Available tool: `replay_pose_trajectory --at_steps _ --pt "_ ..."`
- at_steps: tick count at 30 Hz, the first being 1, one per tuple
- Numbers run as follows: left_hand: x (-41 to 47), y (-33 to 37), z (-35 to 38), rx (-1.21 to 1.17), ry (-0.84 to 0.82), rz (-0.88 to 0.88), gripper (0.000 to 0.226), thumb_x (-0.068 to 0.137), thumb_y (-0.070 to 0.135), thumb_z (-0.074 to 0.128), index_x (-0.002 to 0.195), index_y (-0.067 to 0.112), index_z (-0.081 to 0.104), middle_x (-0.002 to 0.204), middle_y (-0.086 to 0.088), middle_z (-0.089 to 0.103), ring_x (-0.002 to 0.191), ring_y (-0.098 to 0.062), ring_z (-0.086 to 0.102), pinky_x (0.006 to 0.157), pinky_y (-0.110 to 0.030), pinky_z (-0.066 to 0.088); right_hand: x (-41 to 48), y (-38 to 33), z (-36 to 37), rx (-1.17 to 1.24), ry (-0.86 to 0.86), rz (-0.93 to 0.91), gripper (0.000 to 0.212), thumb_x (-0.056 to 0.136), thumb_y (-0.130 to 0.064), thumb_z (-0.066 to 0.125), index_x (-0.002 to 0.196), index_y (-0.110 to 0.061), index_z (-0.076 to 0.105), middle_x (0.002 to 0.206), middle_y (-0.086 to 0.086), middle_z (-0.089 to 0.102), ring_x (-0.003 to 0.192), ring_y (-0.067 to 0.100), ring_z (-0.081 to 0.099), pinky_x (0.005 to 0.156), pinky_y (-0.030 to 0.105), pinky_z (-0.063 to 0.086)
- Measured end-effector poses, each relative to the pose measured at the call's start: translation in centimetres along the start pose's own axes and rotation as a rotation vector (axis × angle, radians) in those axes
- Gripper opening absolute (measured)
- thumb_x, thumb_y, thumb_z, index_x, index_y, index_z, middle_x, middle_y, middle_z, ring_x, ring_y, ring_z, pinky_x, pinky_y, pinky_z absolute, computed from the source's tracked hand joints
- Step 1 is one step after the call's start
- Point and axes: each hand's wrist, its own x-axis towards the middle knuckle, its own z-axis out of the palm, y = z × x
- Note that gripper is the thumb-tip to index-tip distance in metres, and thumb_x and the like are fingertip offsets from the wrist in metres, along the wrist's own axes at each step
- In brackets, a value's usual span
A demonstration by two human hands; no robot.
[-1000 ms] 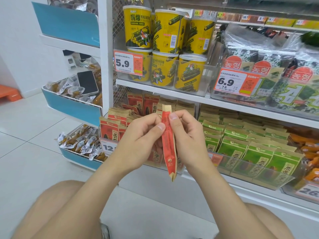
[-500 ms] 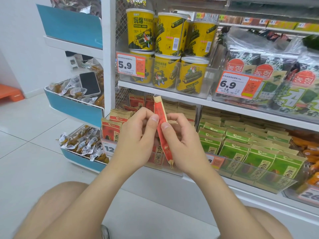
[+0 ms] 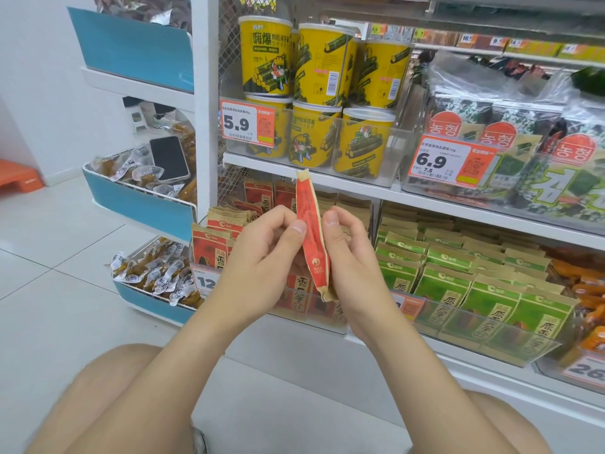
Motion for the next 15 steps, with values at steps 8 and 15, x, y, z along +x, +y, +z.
replay_pose_trajectory --at_steps 8,15 --pt "-0.1 -0.2 -0.5 0.034 0.024 -0.099 0.033 0.095 0.057 0.075 0.104 0.025 0.069 0.091 -0.005 0.08 0.083 -0.037 0.078 0.076 -0.066 0.062 0.9 0.6 -0.4 -0.204 0.176 -0.14 0.07 0.086 -0.067 0.069 0.14 -0.025 0.054 0.116 -0.009 0.077 0.101 0.005 0.075 0.092 0.041 0.063" --pt "0.4 -0.5 -0.6 -0.186 0.081 -0.349 0.005 0.1 0.015 0.074 0.101 0.01 0.077 0.098 -0.015 0.082 0.093 -0.029 0.08 0.095 -0.056 0.063 0.9 0.6 -0.7 -0.193 0.234 -0.206 0.023 0.103 -0.046 0.068 0.117 -0.028 0.07 0.107 -0.008 0.08 0.1 0.011 0.077 0.092 0.046 0.062"
